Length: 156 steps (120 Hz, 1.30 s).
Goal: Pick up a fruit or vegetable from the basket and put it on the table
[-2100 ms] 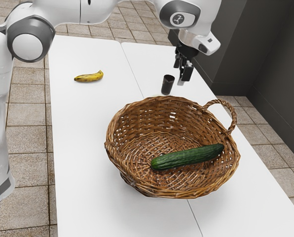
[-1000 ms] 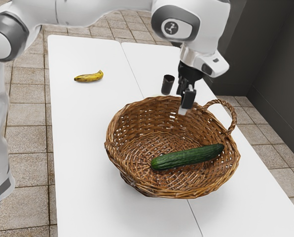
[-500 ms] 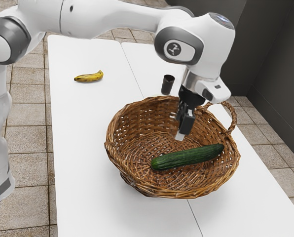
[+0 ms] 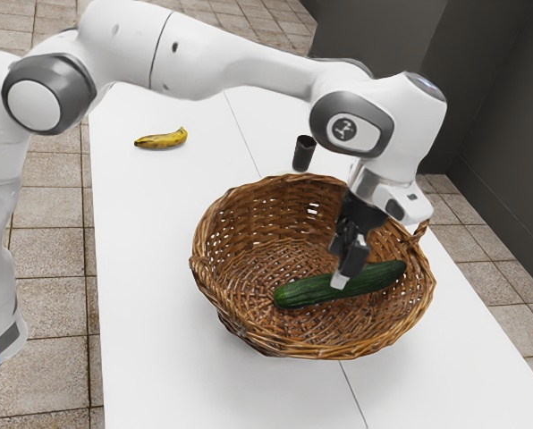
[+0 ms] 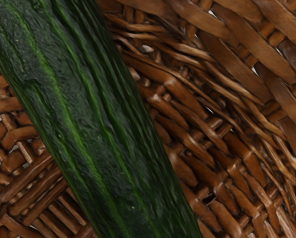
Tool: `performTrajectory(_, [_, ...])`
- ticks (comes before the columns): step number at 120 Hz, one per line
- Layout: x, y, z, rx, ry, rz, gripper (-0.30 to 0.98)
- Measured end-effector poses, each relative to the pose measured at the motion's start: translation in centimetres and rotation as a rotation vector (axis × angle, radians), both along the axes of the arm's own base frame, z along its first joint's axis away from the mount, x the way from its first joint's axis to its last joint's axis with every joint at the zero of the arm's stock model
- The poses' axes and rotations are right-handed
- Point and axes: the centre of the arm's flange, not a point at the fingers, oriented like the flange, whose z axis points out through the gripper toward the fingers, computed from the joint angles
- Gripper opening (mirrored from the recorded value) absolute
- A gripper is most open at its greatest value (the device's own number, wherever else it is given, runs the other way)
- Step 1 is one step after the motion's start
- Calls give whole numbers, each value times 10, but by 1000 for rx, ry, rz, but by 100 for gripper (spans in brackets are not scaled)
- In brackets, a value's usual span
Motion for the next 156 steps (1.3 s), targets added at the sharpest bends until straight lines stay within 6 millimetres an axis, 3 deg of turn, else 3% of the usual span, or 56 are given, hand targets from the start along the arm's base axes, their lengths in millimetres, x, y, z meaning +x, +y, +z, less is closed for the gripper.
performTrajectory(22, [6,1,-34,-8,66,9,69])
performTrajectory(80, [12,4,-46,-9,61,15,68])
performTrajectory(110, [16,5,-53,-3,60,15,32])
performTrajectory(124, [13,8,-39,8,31,14,22])
performTrajectory(156, [-38,61,68,31,-98,78,15])
